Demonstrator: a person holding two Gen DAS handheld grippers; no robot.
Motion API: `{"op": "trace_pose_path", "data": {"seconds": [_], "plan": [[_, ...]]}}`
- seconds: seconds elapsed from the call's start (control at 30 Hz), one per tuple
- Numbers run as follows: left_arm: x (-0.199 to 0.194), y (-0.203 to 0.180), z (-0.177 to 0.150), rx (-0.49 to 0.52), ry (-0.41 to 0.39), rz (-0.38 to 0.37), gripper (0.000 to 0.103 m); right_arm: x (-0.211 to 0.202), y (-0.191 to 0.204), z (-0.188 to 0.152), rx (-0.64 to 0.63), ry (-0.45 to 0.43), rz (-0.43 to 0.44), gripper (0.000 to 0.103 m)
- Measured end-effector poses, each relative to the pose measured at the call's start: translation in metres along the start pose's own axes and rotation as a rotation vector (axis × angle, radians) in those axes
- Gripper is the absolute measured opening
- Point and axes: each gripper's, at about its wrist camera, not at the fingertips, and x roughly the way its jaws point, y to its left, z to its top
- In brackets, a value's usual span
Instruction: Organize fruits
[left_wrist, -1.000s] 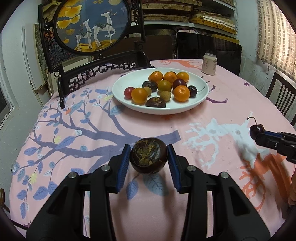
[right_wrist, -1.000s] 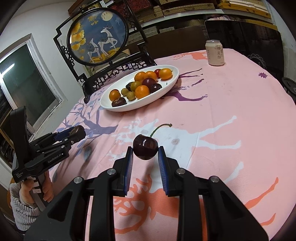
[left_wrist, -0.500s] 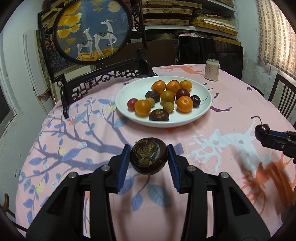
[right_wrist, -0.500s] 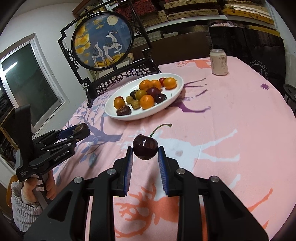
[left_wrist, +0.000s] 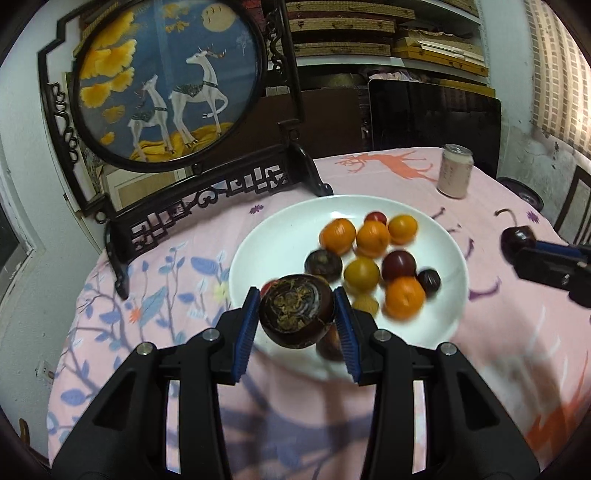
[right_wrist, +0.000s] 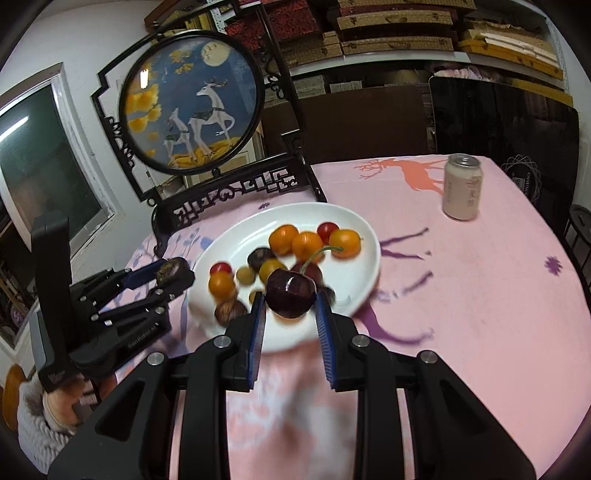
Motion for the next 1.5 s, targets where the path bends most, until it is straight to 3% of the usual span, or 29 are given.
{"op": "trace_pose_path", "data": {"seconds": [0.27, 0.53, 0.67, 0.7, 0.73, 0.77, 0.8, 1.1, 1.23, 1.43, 1.5], "plan": [[0.050, 0.012, 0.030, -0.071, 0.022, -0.025, 0.041, 0.053, -0.002, 0.033, 0.023, 0.013, -0.002, 0.028], [0.089, 0.025, 0.022, -0.128, 0.104, -0.096, 0.041, 0.084, -0.015, 0.029, 0.017, 0.048, -0.021, 0.028], [0.088, 0.019, 0.022, -0.104, 0.096, -0.085, 0.042, 0.090, -0.017, 0.027, 0.012, 0.062, -0.025, 0.028], [0.087, 0.017, 0.021, -0.098, 0.091, -0.077, 0.047, 0.092, -0.017, 0.026, 0.008, 0.072, -0.022, 0.028], [0.085, 0.015, 0.021, -0.090, 0.084, -0.053, 0.069, 0.096, -0.016, 0.025, 0.001, 0.095, -0.028, 0.029], [0.082, 0.014, 0.022, -0.086, 0.069, -0.033, 0.083, 0.098, -0.016, 0.024, 0.003, 0.102, -0.041, 0.040], [0.078, 0.012, 0.022, -0.077, 0.044, -0.016, 0.084, 0.096, -0.016, 0.025, 0.008, 0.092, -0.046, 0.050], [0.046, 0.013, 0.020, -0.094, 0.030, 0.007, 0.086, 0.056, -0.006, 0.025, 0.004, 0.025, -0.059, 0.054], [0.012, 0.011, -0.001, -0.110, 0.002, 0.012, 0.099, 0.027, -0.003, 0.009, 0.008, -0.007, -0.067, 0.059], [-0.021, 0.010, -0.037, -0.137, 0.030, -0.013, 0.101, -0.002, 0.000, -0.039, -0.005, -0.014, -0.126, 0.076], [-0.030, 0.008, -0.043, -0.142, 0.018, -0.019, 0.101, -0.010, 0.002, -0.050, -0.010, -0.020, -0.142, 0.090]]}}
